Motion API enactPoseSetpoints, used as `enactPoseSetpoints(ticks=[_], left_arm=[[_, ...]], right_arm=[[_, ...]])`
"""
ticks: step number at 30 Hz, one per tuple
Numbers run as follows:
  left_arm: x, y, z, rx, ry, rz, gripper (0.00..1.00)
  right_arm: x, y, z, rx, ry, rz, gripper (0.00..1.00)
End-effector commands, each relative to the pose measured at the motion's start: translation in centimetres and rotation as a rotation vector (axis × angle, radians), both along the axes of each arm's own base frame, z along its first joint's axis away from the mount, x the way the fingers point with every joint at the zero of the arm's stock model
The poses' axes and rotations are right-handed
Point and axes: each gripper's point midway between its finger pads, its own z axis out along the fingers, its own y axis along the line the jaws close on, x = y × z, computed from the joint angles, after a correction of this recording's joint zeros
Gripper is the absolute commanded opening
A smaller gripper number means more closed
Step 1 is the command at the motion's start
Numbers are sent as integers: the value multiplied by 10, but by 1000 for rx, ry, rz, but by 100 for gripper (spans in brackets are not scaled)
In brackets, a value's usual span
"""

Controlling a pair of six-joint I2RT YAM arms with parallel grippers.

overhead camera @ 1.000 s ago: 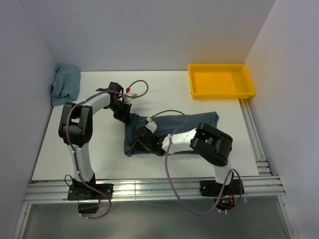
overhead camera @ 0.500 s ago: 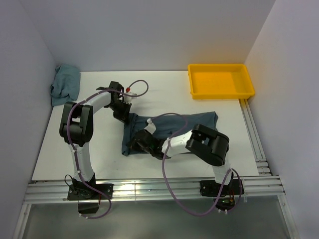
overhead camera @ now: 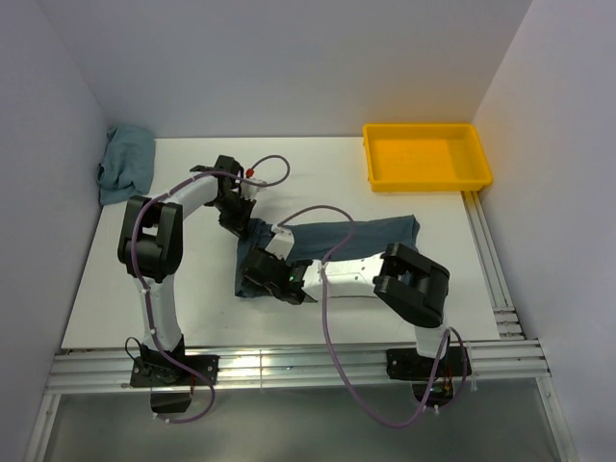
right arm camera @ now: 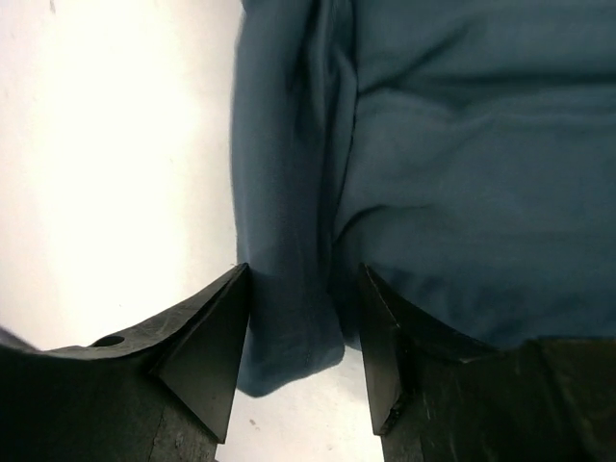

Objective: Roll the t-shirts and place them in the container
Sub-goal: Roll the tshirt

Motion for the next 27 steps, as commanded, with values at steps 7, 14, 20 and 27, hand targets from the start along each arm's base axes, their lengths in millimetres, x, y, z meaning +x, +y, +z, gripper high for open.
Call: enactPoseSetpoints(ticks=[7, 14, 20, 27], left_arm=[[11, 15, -1, 96, -34, 4, 0], [11, 13, -1, 95, -30, 2, 0], [11, 13, 1, 95, -31, -1, 0], [10, 14, 1, 99, -29, -8, 0]], right_arm=[[30, 2, 75, -100, -165, -40, 56], [54, 36, 78, -157, -194, -8, 50], [69, 49, 50, -234, -186, -11, 46], [76, 33, 24, -351, -193, -54, 46]])
